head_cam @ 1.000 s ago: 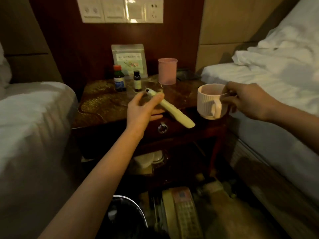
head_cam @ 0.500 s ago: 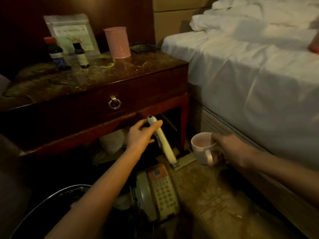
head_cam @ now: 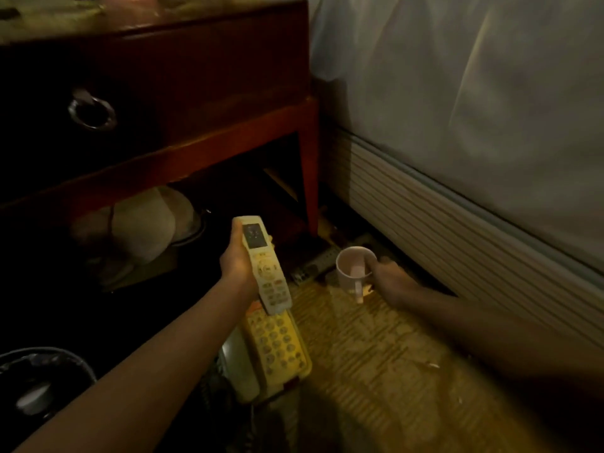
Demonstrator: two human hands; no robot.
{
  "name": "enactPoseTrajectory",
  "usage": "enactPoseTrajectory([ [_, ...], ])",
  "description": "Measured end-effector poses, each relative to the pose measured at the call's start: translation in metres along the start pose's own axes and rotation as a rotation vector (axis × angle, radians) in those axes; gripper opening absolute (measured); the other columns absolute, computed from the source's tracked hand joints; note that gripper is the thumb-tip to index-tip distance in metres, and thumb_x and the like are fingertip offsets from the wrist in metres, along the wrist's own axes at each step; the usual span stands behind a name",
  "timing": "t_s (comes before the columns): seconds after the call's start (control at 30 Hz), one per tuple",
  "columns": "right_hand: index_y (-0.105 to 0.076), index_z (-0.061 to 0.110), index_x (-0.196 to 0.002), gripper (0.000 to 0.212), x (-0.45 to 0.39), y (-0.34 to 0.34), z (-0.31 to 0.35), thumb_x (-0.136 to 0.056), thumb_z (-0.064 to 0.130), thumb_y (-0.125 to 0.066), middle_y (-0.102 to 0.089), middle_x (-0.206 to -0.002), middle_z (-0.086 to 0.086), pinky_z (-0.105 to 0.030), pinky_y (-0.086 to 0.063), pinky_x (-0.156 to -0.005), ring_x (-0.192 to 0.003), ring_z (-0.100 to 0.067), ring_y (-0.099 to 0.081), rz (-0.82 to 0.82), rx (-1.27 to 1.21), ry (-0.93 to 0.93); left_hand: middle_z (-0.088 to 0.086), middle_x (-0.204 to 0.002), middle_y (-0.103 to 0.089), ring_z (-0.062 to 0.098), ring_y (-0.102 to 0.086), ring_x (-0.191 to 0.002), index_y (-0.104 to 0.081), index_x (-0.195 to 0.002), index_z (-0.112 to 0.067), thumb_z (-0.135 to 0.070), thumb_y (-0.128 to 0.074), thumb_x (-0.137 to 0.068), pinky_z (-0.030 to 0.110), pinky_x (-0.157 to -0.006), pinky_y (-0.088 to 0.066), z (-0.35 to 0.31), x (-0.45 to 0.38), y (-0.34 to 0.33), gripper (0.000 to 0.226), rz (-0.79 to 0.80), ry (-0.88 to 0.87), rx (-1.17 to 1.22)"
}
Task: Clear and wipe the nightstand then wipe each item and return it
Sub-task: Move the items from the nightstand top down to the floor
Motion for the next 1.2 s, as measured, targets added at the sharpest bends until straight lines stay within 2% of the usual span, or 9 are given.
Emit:
enactPoseTrajectory([
  [0.07,-0.050,0.017,-0.119,0.052,-0.003,-0.004,0.000,-0.097,0.056,-0.024,-0.057,-0.108,-0.003,-0.028,-0.038,-0.063,-0.092,-0.022,-0.056,-0.057,0.110,0.087,0.007,-0.089,-0.065,0.022,-0.061,-0.075,-0.062,-0.118,-0.007,-0.065,-0.045,-0.087,0.038,-0.073,-0.048,0.016,-0.011,-0.003,0.068,0.006,0.071,0.060],
  [0.3,-0.052,0.021,-0.120,0.051,-0.006,-0.024,-0.020,-0.093,0.059,-0.032,-0.062,-0.112,-0.005,-0.042,-0.048,-0.086,-0.098,-0.027,-0.059,-0.075,-0.093,-0.020,0.007,-0.097,-0.064,0.022,-0.061,-0.085,-0.060,-0.124,-0.009,-0.063,-0.042,-0.089,0.042,-0.078,-0.047,0.061,-0.024,-0.006,0.066,0.006,0.172,0.010],
  [0.47,-0.042,0.012,-0.124,0.031,0.009,-0.019,-0.013,-0.094,0.015,-0.044,-0.045,-0.126,-0.014,-0.035,-0.043,-0.080,-0.101,-0.032,-0.054,-0.066,0.036,-0.074,0.011,-0.095,-0.063,0.026,-0.060,-0.084,-0.060,-0.116,-0.006,-0.060,-0.044,-0.090,0.048,-0.079,-0.045,0.080,-0.022,-0.005,0.062,-0.027,0.228,0.058],
  [0.6,-0.039,0.009,-0.130,0.041,0.054,-0.012,0.014,-0.092,0.014,-0.053,-0.045,-0.122,-0.011,-0.030,-0.038,-0.067,-0.094,-0.029,-0.057,-0.264,-0.199,-0.057,0.015,-0.091,-0.064,0.029,-0.062,-0.078,-0.060,-0.111,-0.006,-0.053,-0.042,-0.095,0.047,-0.081,-0.045,0.087,-0.013,-0.009,0.053,-0.076,0.243,0.092],
  [0.67,-0.044,0.005,-0.127,0.033,0.073,-0.024,0.024,-0.097,0.020,-0.047,-0.055,-0.101,-0.008,-0.029,-0.042,-0.061,-0.082,-0.023,-0.058,-0.150,-0.433,-0.102,0.017,-0.092,-0.064,0.030,-0.062,-0.077,-0.058,-0.116,-0.005,-0.051,-0.041,-0.096,0.047,-0.079,-0.046,0.093,-0.008,-0.010,0.053,-0.075,0.250,0.098],
  [0.8,-0.053,0.009,-0.109,0.026,0.107,-0.062,0.048,-0.102,0.028,-0.036,-0.062,-0.093,-0.008,-0.026,-0.051,-0.060,-0.072,-0.020,-0.062,0.573,-1.158,-0.295,0.017,-0.089,-0.063,0.032,-0.060,-0.075,-0.058,-0.112,-0.004,-0.050,-0.038,-0.098,0.048,-0.080,-0.047,0.106,-0.001,-0.012,0.052,-0.074,0.263,0.092],
  [0.87,-0.054,0.006,-0.109,0.019,0.111,-0.065,0.045,-0.099,0.017,-0.042,-0.064,-0.093,-0.011,-0.025,-0.052,-0.062,-0.073,-0.018,-0.064,0.624,-1.231,-0.280,0.017,-0.087,-0.062,0.032,-0.060,-0.075,-0.059,-0.107,-0.003,-0.048,-0.035,-0.099,0.049,-0.087,-0.045,0.107,0.005,-0.017,0.051,-0.071,0.264,0.087],
  [1.03,-0.051,0.001,-0.118,0.023,0.110,-0.073,0.021,-0.098,0.010,-0.043,-0.061,-0.091,-0.012,-0.025,-0.050,-0.061,-0.070,-0.017,-0.058,0.498,-1.310,-0.359,0.016,-0.099,-0.060,0.036,-0.054,-0.117,-0.050,-0.124,0.001,-0.026,-0.035,-0.103,0.044,-0.084,-0.041,0.109,0.016,-0.017,0.037,-0.021,0.327,-0.127],
  [1.2,-0.050,-0.006,-0.122,0.029,0.086,-0.080,-0.009,-0.099,0.009,-0.044,-0.060,-0.084,-0.014,-0.025,-0.043,-0.056,-0.063,-0.017,-0.053,0.229,-1.205,-0.556,0.016,-0.123,-0.053,0.030,-0.053,-0.115,-0.046,-0.131,-0.004,-0.018,-0.047,-0.097,0.041,-0.092,-0.047,0.112,0.009,-0.004,0.037,-0.004,0.362,-0.420],
])
Point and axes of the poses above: each hand's wrist, its own x-axis away from the middle knuckle, its own y-axis out of the back of the hand, z = x × y, the point moved 6 cm from there along -x, towards the middle knuckle
